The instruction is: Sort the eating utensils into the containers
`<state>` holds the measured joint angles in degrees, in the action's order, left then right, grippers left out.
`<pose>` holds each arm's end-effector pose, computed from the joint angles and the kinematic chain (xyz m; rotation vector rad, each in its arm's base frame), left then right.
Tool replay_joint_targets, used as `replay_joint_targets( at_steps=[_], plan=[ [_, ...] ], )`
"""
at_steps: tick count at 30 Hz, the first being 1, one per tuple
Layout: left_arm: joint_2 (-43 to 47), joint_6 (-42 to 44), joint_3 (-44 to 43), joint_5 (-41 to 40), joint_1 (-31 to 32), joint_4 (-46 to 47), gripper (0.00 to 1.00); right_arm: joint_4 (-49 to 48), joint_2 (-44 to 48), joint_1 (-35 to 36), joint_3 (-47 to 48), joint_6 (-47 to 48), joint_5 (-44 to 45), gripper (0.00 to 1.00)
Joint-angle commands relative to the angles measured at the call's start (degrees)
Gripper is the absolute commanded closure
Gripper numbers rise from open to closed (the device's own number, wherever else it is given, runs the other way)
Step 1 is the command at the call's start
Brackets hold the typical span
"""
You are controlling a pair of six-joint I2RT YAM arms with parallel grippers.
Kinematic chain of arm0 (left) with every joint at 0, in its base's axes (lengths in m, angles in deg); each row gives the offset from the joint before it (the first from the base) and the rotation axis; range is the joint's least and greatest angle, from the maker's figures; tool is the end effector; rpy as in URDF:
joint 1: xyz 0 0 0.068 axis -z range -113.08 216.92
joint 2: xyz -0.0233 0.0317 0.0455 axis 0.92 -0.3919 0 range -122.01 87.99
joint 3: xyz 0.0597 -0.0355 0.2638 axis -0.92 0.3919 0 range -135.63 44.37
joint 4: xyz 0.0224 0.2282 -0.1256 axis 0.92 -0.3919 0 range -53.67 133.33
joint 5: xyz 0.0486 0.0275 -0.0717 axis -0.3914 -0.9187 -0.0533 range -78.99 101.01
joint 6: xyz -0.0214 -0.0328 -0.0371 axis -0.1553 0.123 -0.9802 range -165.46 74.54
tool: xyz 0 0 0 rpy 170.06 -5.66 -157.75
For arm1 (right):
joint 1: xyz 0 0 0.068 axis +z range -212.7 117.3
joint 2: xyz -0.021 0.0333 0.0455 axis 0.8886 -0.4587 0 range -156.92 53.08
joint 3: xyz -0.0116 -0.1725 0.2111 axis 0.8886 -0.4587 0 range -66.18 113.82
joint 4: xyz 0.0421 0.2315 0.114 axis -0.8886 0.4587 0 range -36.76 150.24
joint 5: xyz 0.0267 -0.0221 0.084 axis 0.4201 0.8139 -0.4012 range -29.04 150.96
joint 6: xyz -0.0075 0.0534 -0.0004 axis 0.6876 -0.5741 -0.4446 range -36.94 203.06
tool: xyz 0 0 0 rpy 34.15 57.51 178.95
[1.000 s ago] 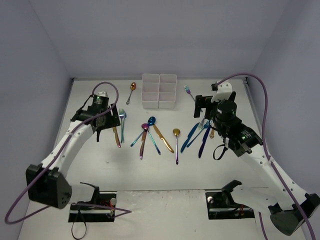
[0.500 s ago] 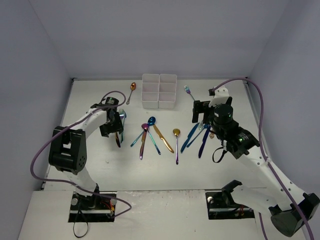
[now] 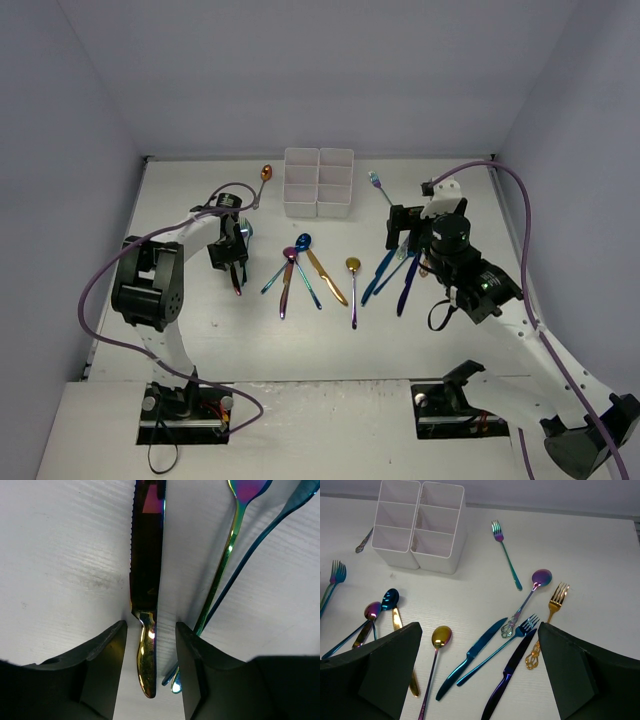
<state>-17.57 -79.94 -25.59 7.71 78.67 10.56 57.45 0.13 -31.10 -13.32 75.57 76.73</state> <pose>0.3581 -0.0724 0.1721 -0.5607 2.7116 -0.1342 0.1873 0.1039 0.3758 -0.1362 1.6456 0.2946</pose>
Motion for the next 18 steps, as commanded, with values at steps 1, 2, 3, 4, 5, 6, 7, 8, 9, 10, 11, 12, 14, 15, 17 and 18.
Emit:
replay_joint_targets(
  at_steps=[1,2,3,4,5,6,7,8,9,10,11,12,14,15,17,18],
  plan=[
    [-1.33,-0.02,-1.76,-0.65,-0.59,1.2,0.63,-3.59,1.1,0.22,0.4,0.1,-0.17,0.0],
    [-1.51,-0.14,-1.67,-0.68,-0.61,1.13,0.66,-3.59,1.07,0.22,0.4,0.13,-0.29,0.0],
    [-1.72,-0.3,-1.52,-0.73,-0.67,1.13,0.68,-3.59,1.02,0.22,0.4,0.18,-0.44,0.0],
    [-1.75,-0.55,-1.49,-0.89,-0.67,1.05,0.69,-3.59,1.01,0.15,0.4,0.19,-0.54,0.0],
    [-1.69,-0.78,-0.99,-1.04,-0.61,1.04,0.75,-3.59,1.01,0.2,0.4,0.19,-0.68,0.0],
    [-1.61,-0.97,-0.79,-1.26,-0.59,1.09,0.77,-3.59,1.01,0.22,0.4,0.19,-0.73,0.0],
    [-1.45,-1.06,-0.53,-1.51,-0.62,1.03,0.81,-3.59,1.01,0.22,0.43,0.16,-0.73,0.0],
    [-1.25,-1.11,-0.14,-1.76,-0.67,0.88,0.86,-3.59,1.01,0.22,0.48,0.11,-0.73,0.0],
    [-1.07,-1.12,-0.09,-2.02,-0.75,0.71,0.91,-3.59,0.94,0.22,0.72,0.18,-0.81,0.0],
    [-0.61,-1.16,0.04,-2.38,-0.72,0.2,0.95,-3.63,0.72,0.22,0.87,0.19,-1.02,0.0],
    [-0.1,-1.2,0.17,-2.75,-0.68,-0.35,1.0,-3.68,0.49,0.22,1.01,0.19,-1.25,0.0],
    [0.34,-1.2,0.26,-3.18,-0.76,-0.62,1.0,-3.6,0.32,0.22,1.27,0.11,-1.43,0.0],
    [2.11,-0.71,0.66,-4.65,-0.85,-1.37,1.0,-3.59,-0.68,0.22,2.08,-0.18,-2.16,0.0],
    [3.5,-0.48,0.85,-5.21,-0.85,-1.89,1.0,-3.59,-1.15,0.22,2.5,-0.6,-2.95,0.0],
    [6.3,0.36,0.97,-5.95,-1.0,-2.82,1.0,-3.59,-2.36,0.22,3.76,-1.63,-4.98,0.0],
    [7.94,0.96,0.97,-6.37,-1.07,-3.18,1.0,-3.59,-3.22,0.22,4.59,-2.01,-6.65,0.0]
  ],
)
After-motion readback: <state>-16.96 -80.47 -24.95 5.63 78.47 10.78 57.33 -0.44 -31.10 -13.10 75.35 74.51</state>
